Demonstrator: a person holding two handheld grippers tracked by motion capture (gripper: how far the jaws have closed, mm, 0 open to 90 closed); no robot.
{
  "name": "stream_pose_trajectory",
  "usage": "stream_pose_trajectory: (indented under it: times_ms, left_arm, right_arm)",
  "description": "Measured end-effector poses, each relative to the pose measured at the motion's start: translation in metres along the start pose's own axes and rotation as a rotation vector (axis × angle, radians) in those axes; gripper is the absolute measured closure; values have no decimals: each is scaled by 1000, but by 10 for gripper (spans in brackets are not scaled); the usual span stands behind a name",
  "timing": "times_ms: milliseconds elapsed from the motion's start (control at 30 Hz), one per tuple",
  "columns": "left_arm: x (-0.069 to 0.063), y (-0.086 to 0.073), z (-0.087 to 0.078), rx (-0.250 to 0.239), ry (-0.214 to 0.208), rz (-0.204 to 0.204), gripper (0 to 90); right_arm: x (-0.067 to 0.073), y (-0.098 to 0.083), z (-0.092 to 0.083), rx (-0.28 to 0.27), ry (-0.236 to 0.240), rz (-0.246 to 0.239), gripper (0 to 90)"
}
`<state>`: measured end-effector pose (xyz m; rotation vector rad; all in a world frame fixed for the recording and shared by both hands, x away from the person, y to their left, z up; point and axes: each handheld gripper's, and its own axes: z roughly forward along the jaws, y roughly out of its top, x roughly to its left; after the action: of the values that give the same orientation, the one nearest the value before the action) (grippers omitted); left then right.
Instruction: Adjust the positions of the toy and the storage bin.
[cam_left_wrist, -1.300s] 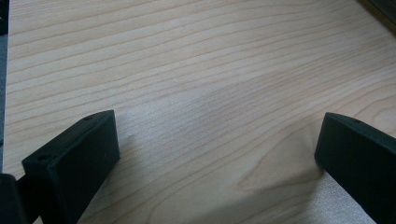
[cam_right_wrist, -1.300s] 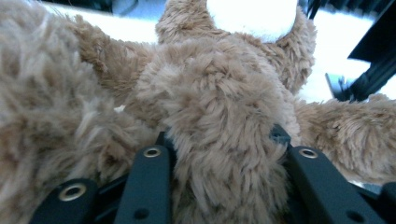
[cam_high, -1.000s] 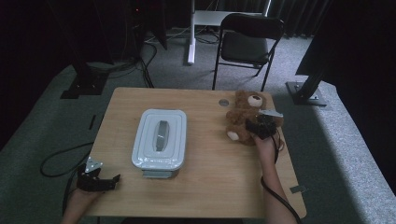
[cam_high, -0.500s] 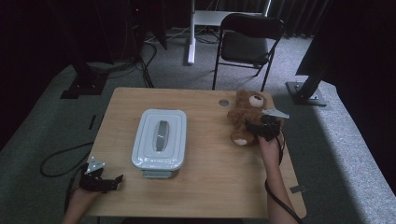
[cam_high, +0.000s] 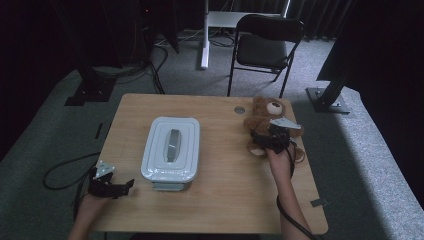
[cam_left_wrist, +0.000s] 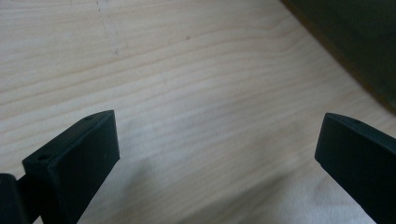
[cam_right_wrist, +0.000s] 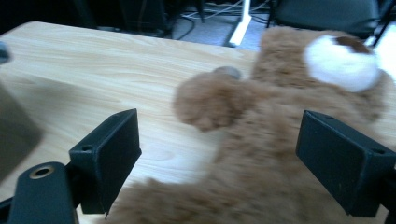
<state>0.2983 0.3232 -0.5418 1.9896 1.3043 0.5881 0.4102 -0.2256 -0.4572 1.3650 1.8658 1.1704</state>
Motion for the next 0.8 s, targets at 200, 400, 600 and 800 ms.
stream_pose_trajectory:
  times_ms: [200, 400, 600, 800]
  left_arm:
    - [-1, 9, 4, -17, -1, -2, 5]
    - [-8, 15, 12, -14, -2, 11, 5]
    - [-10, 24, 19, -11, -3, 26, 5]
    - [-13, 34, 23, -28, -8, 35, 5]
  right_arm:
    - [25, 0, 6, -1, 45, -40, 132]
    - [54, -3, 19, 7, 87, -77, 134]
    - [83, -10, 33, 34, 156, -93, 136]
    - [104, -19, 47, 51, 185, -110, 137]
